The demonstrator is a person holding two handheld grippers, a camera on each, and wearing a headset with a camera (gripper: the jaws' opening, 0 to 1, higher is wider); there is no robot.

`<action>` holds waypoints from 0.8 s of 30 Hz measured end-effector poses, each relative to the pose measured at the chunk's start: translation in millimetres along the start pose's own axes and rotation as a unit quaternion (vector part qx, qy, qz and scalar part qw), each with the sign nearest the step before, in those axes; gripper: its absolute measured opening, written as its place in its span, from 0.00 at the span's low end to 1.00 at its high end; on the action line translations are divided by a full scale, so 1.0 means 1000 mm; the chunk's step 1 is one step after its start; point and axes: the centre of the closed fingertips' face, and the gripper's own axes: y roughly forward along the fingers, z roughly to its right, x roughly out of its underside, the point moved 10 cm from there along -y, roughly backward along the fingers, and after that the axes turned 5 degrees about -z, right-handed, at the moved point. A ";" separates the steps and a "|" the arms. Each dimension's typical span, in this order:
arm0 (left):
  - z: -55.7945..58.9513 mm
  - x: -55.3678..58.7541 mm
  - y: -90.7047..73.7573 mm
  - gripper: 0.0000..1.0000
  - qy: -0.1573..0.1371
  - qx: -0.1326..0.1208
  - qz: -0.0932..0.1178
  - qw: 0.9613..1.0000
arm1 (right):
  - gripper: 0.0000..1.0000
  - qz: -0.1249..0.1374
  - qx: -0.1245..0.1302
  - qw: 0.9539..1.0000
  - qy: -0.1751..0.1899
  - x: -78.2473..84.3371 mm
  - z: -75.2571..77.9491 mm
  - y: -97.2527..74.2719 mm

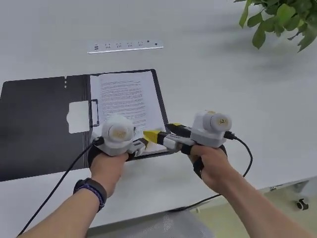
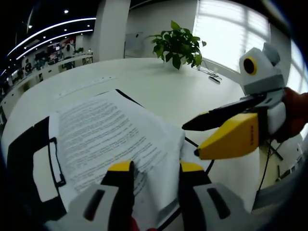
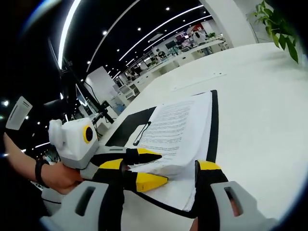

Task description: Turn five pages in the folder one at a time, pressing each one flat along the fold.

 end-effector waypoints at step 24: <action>0.008 -0.002 -0.017 0.58 0.030 0.041 -0.016 0.999 | 0.22 0.029 -0.012 0.999 0.041 0.006 0.005 -0.006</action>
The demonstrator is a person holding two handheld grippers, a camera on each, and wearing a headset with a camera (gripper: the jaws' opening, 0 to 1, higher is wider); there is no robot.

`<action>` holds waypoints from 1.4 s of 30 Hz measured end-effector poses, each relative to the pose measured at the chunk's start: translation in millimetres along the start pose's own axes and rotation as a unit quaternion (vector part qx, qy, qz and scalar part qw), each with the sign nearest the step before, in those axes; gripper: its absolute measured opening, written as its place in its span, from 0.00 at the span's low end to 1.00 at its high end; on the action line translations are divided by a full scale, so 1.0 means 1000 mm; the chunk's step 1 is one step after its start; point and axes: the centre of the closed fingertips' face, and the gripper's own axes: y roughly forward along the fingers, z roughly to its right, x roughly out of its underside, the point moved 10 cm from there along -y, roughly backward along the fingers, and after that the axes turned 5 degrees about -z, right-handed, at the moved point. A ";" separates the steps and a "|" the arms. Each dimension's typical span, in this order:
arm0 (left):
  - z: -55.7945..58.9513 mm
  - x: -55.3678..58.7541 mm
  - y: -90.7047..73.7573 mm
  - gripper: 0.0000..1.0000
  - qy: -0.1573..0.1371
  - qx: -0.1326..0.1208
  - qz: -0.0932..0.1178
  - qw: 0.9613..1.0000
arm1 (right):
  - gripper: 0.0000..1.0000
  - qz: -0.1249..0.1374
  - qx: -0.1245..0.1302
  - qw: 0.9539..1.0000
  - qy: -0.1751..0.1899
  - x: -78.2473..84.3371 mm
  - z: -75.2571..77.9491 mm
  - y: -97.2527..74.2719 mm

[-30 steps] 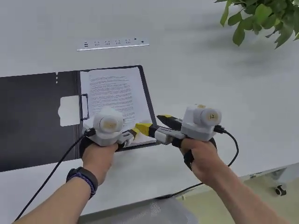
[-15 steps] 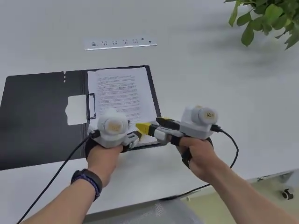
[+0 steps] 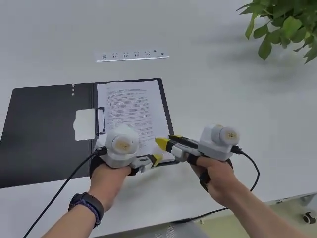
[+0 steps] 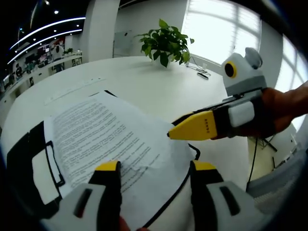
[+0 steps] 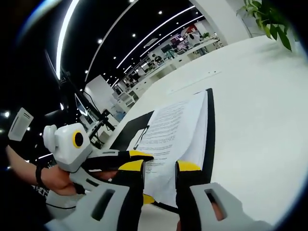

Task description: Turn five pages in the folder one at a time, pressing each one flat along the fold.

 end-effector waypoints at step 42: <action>-0.022 -0.009 -0.105 0.66 0.035 -0.043 0.054 0.997 | 0.00 0.049 -0.019 0.998 -0.016 -0.018 -0.051 0.012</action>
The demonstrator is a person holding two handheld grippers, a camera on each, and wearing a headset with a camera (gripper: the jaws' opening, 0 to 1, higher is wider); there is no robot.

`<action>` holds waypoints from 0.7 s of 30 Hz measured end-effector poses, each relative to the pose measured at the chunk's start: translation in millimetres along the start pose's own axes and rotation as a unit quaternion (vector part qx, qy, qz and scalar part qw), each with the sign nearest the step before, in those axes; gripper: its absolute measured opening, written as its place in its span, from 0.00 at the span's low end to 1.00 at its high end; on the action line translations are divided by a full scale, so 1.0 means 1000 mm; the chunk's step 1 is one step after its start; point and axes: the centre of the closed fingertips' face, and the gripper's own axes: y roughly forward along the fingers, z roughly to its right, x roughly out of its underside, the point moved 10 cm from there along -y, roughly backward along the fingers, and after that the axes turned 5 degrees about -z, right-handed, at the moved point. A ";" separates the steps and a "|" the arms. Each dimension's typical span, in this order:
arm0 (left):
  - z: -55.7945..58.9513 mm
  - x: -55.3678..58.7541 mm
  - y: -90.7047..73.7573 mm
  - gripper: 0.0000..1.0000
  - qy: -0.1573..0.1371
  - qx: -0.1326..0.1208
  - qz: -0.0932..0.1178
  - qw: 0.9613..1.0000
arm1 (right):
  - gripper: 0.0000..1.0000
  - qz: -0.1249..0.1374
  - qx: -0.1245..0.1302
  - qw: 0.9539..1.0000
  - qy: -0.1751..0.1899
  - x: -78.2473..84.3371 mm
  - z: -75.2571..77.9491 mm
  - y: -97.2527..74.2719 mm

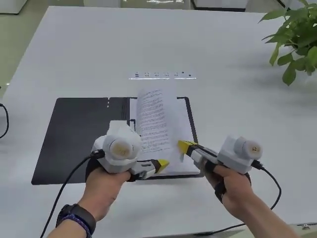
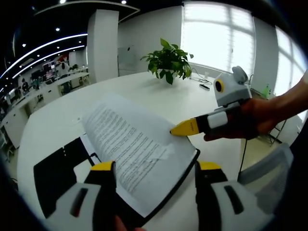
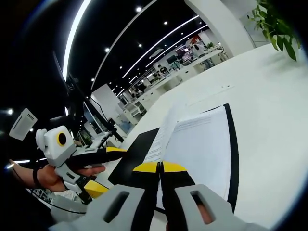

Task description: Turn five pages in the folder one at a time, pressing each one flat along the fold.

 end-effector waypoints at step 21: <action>-0.019 0.013 -0.045 0.66 -0.011 -0.024 0.014 1.000 | 0.00 0.005 -0.032 0.999 -0.003 -0.006 -0.036 0.033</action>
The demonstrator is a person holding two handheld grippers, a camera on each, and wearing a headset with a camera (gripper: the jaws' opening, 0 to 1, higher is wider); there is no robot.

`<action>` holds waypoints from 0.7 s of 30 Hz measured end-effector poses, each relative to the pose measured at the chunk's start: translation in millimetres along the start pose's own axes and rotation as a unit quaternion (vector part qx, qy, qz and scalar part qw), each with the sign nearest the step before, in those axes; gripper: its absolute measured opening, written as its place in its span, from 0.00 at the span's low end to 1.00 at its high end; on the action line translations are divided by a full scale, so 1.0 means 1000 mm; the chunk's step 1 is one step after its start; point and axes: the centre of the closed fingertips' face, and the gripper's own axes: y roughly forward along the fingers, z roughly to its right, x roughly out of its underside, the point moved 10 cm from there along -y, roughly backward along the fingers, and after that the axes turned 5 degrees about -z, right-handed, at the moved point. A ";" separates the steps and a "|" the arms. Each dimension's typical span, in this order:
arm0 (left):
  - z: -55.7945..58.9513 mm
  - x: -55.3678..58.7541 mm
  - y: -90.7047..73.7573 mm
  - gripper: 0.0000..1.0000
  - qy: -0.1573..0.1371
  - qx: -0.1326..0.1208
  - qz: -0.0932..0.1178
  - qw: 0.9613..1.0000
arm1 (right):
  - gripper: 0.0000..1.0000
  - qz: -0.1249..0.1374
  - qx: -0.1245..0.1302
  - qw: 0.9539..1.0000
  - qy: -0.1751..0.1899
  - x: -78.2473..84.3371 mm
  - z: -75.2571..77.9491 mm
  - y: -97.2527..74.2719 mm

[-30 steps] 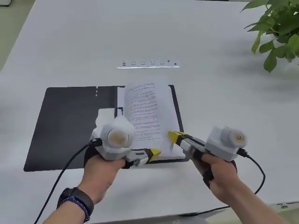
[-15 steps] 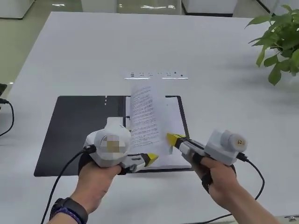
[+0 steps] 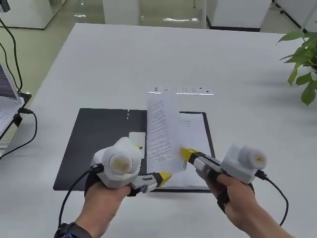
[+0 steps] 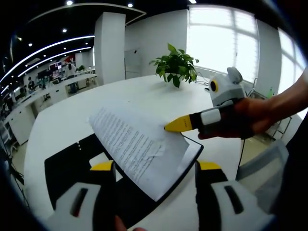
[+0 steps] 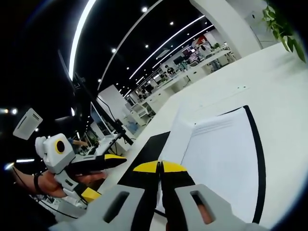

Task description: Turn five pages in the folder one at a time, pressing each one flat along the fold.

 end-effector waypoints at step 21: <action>-0.017 0.019 -0.041 0.66 -0.016 -0.031 0.001 0.999 | 0.00 -0.017 -0.031 0.999 0.004 0.010 -0.032 0.046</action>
